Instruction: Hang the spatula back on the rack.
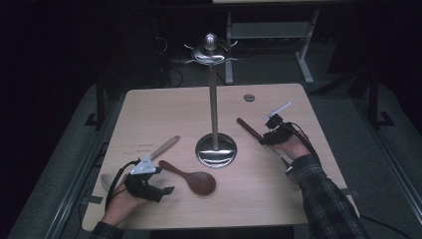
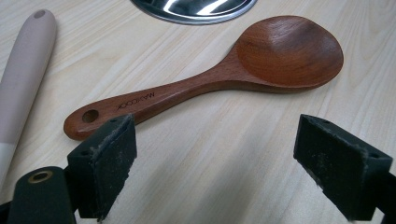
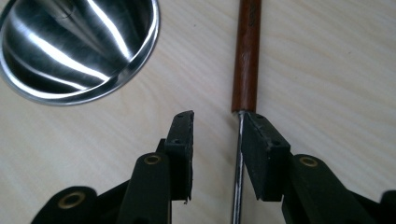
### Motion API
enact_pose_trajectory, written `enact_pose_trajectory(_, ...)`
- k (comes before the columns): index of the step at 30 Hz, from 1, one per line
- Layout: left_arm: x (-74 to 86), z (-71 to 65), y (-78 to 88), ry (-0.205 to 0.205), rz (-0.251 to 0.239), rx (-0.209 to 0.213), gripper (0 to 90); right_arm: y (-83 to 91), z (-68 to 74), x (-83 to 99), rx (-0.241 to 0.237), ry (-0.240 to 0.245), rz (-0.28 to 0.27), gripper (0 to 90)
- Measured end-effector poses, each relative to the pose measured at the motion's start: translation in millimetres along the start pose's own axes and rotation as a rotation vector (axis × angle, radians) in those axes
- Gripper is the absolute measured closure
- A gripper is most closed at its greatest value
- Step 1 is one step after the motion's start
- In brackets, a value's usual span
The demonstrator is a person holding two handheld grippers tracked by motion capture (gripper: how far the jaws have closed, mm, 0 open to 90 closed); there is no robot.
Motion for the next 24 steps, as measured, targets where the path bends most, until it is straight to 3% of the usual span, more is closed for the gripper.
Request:
enact_pose_trajectory(10, 0.8, -0.4, -0.4, -0.012, 0.005, 0.004, 12.9, -18.1, -15.5, -23.5, 0.03, 0.008, 0.087, 62.1)
enact_pose_trajectory(17, 1.6, -2.3, -0.7, -0.004, 0.011, 0.012, 12.8, -37.7, -20.9, -26.3, 0.01, -0.009, 0.148, 62.8)
enact_pose_trajectory(24, 1.6, -2.7, -0.9, -0.005, 0.011, 0.014, 12.8, -50.8, -21.1, -19.8, 0.024, -0.01, 0.201, 65.6)
Point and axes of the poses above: each handheld gripper's, and its own axes: y roughly backward along the jaws, x roughly out of its underside, z roughly to its left, the point moved 9 cm from there along -y, roughly forward along the jaws, and after that the axes turned 4 degrees about -z, right-handed, at the moved point
